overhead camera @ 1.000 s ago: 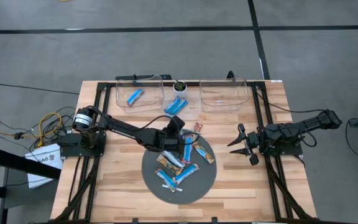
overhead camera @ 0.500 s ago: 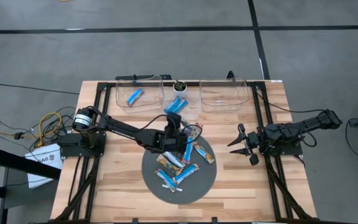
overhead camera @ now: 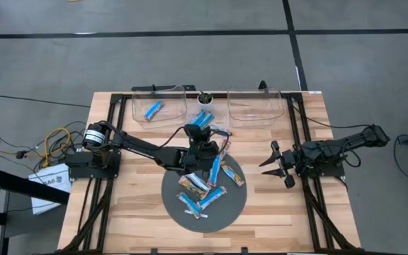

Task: Pick and place Granola Bars by type
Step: Put the blue granola bar into the white bin

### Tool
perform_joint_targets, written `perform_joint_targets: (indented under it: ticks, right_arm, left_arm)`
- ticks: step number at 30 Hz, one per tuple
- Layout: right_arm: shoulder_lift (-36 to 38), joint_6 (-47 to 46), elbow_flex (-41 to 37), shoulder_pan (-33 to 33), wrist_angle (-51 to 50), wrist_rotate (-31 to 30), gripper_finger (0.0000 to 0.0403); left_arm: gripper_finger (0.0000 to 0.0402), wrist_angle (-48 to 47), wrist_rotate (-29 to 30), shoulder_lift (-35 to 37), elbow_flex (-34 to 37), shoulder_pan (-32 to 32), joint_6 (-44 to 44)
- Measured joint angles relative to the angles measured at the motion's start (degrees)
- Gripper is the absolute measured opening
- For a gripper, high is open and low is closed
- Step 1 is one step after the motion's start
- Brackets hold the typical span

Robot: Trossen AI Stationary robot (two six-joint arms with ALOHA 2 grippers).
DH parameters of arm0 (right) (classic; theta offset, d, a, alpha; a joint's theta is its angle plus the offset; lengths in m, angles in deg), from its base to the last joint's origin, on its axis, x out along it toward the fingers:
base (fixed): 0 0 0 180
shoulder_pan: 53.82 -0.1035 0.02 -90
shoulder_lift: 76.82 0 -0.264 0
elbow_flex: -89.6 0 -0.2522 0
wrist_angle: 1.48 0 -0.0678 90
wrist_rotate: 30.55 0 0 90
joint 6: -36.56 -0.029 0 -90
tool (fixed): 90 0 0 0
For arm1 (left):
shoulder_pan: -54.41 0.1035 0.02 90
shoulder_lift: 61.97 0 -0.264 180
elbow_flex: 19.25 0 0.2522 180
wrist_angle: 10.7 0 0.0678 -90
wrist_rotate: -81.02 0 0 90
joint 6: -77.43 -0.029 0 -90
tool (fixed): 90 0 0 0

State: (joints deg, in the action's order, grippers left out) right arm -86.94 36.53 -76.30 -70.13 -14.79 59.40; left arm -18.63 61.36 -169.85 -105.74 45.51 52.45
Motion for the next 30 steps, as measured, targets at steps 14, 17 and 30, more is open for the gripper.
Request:
perform_joint_targets:
  ticks: [14, 17, 30]
  right_arm:
    - [0.00, 0.00, 0.02, 0.01, 0.02, 0.01, 0.0134]
    - [0.00, 0.00, 0.01, 0.01, 0.01, 0.01, 0.0133]
    - [-0.02, 0.00, 0.00, 0.00, 0.01, 0.00, 0.0133]
  left_arm:
    - [0.0026, 20.76, -1.43, 0.00, 0.00, 3.11, 16.37]
    - [0.0026, 21.29, -5.40, 0.00, 0.00, 3.58, 20.02]
    - [0.0027, 20.49, -9.46, 0.00, 0.00, 4.93, 28.13]
